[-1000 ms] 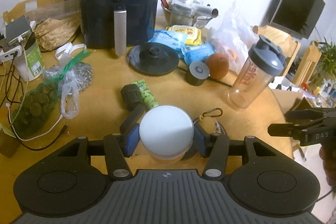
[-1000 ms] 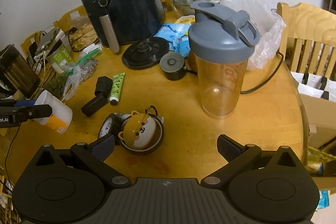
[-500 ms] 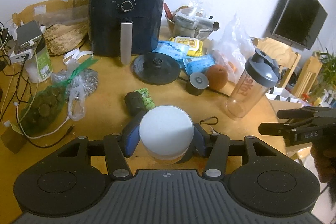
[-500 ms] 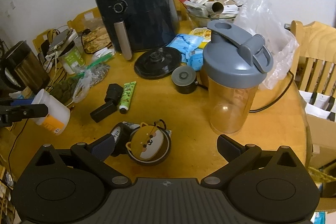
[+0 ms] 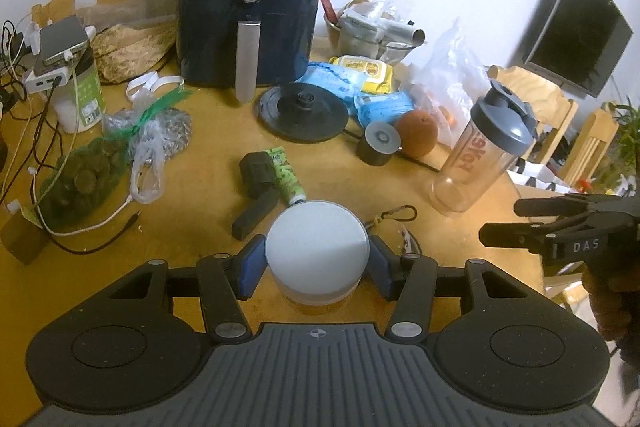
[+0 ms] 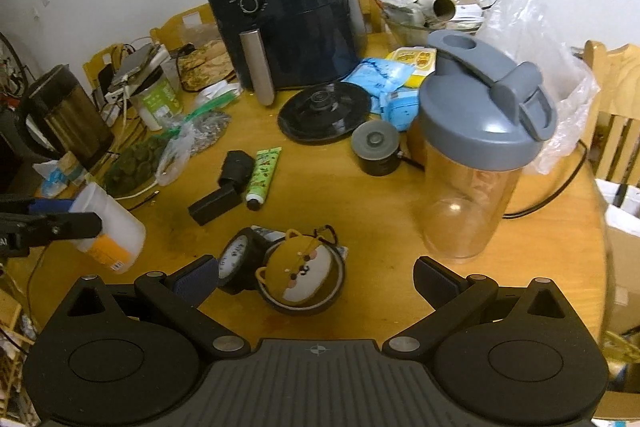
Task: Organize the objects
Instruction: 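Lift the white jar with the left gripper while the right gripper approaches the black tape roll, then grasp the black tape roll with the right gripper while the left gripper holds the jar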
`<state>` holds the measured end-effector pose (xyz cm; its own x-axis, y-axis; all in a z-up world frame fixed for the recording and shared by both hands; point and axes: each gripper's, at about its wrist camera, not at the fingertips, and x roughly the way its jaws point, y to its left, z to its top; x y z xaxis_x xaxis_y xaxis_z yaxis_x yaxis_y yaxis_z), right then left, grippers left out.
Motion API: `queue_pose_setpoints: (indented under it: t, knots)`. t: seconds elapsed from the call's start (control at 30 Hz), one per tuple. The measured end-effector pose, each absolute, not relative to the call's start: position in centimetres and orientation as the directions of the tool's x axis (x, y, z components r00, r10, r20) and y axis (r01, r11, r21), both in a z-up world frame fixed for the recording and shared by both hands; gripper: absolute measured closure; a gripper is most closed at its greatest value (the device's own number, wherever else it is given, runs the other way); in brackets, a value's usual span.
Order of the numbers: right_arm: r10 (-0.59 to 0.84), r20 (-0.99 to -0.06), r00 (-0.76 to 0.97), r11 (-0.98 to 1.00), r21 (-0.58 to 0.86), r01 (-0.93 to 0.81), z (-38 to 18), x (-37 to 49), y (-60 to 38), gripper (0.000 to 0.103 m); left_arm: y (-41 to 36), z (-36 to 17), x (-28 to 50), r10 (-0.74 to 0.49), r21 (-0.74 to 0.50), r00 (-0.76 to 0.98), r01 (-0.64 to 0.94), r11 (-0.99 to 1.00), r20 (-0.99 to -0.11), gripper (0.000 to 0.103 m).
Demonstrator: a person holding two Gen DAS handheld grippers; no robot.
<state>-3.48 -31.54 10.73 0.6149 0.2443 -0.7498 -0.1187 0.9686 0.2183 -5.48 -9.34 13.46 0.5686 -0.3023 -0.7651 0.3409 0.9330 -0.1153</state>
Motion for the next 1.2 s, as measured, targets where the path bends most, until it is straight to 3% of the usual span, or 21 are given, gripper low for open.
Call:
queue_pose_setpoints:
  t: [0.67, 1.2]
  knots:
    - [0.337, -0.757, 0.559, 0.938, 0.22, -0.267, 8.4, -1.1, -28.7, 0.0, -7.5, 12.6, -6.3, -0.288, -0.147, 0.542, 0.288, 0.946, -0.79, 0.05]
    - [0.357, -0.781, 0.512, 0.853, 0.049, -0.519, 6.5, 1.2, -23.3, 0.001, -6.7, 13.0, -7.2, -0.3, -0.172, 0.538, 0.275, 0.946, -0.788, 0.05]
